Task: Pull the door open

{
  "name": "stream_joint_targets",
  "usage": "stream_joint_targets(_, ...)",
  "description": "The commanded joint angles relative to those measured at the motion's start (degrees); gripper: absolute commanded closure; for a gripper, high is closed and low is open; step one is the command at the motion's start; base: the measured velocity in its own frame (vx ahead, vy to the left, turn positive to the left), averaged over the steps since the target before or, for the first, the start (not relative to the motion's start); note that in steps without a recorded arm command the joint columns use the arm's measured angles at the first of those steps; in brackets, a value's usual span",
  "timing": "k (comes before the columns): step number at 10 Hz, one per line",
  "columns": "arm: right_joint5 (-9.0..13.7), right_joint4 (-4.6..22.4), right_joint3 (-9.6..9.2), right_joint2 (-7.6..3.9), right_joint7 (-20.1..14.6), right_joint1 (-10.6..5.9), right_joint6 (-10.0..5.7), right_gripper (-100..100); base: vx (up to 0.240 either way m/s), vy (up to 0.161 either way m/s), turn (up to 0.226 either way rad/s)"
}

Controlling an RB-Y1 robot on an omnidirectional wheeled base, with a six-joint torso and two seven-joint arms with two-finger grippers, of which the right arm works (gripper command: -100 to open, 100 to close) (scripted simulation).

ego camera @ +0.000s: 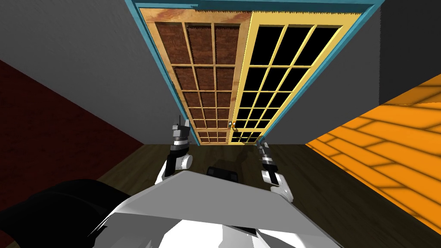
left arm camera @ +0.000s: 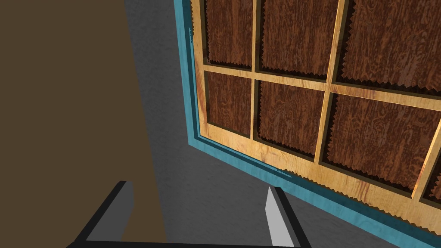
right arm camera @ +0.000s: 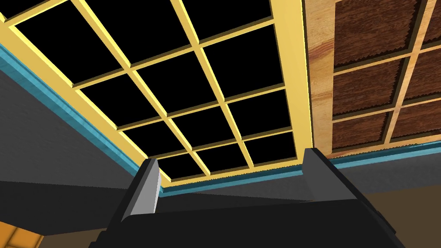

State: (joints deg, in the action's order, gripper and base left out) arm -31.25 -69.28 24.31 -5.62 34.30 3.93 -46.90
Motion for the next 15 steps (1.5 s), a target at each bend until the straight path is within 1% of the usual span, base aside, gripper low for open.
stream_joint_targets(1,-1.5,2.6,0.86,0.09,1.9,-1.1,-0.72,-100,0.101,0.021,-0.023)
stream_joint_targets(5,-5.0,9.3,3.06,0.21,6.3,-3.92,-2.73,-100,0.105,0.028,-0.02)
stream_joint_targets(6,-5.0,9.3,3.06,0.21,6.3,-3.92,-2.73,-100,0.062,0.028,-0.009)
stream_joint_targets(11,-9.1,17.2,5.65,0.46,11.5,-7.27,-5.11,-100,0.077,0.025,-0.018)
stream_joint_targets(12,-9.1,17.3,5.65,0.46,11.5,-7.27,-5.11,-100,0.071,0.03,-0.007)
stream_joint_targets(15,-11.4,21.7,7.09,0.66,14.5,-9.15,-6.44,-100,0.074,0.021,-0.015)
